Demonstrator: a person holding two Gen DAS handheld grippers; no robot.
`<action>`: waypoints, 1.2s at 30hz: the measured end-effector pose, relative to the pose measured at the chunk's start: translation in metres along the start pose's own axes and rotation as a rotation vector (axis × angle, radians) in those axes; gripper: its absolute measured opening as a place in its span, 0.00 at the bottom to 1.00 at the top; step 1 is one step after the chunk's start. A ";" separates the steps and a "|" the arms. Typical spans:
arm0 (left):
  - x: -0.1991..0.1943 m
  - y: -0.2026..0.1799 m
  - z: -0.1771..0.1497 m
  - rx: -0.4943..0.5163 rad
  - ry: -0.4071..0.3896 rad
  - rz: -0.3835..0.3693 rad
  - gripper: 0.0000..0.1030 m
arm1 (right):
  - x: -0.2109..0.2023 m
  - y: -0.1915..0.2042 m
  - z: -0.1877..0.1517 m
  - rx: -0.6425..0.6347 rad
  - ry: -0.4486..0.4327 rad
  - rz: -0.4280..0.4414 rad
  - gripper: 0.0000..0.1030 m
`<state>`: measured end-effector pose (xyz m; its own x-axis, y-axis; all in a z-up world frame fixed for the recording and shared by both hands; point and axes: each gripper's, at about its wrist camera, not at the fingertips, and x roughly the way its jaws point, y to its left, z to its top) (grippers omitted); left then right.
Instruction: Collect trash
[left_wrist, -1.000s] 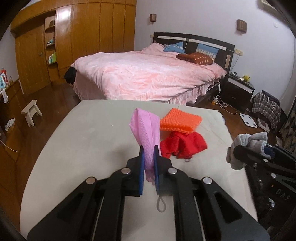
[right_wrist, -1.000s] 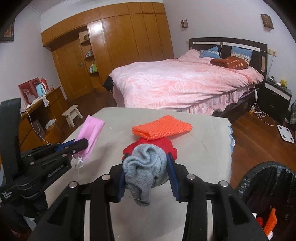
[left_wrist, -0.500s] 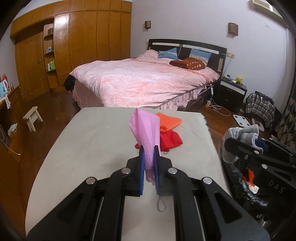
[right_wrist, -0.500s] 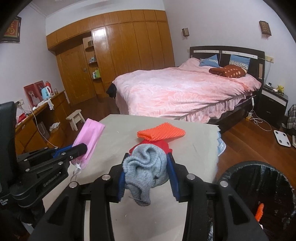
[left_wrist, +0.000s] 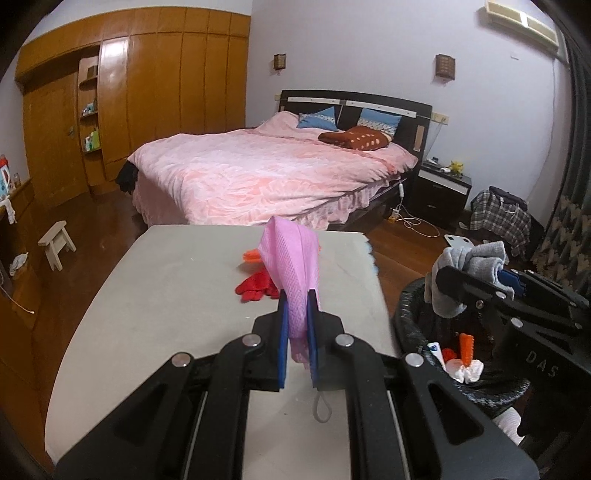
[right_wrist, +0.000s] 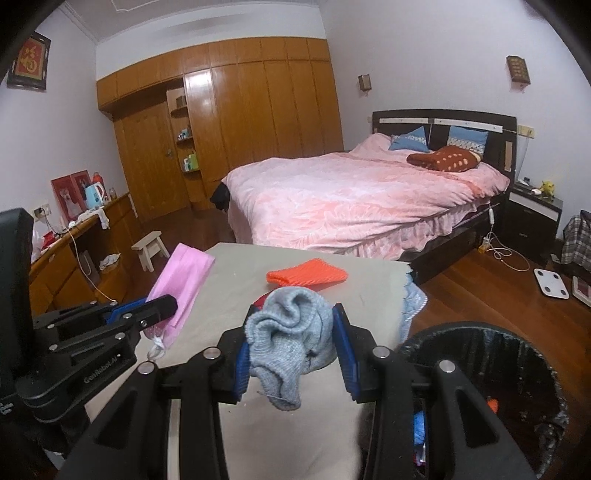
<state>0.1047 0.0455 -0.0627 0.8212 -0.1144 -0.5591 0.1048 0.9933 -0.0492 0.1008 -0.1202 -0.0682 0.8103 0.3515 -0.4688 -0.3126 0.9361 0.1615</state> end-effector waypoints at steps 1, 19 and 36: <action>-0.002 -0.004 0.000 0.004 -0.002 -0.005 0.08 | -0.005 -0.001 -0.001 0.002 -0.004 -0.004 0.38; -0.036 -0.082 0.001 0.096 -0.063 -0.101 0.08 | -0.067 -0.045 -0.008 0.030 -0.070 -0.087 0.38; -0.031 -0.143 -0.002 0.184 -0.071 -0.205 0.08 | -0.103 -0.105 -0.028 0.067 -0.071 -0.209 0.38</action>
<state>0.0631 -0.0935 -0.0403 0.8090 -0.3201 -0.4931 0.3677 0.9299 -0.0003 0.0367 -0.2546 -0.0610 0.8874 0.1477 -0.4366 -0.1025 0.9868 0.1254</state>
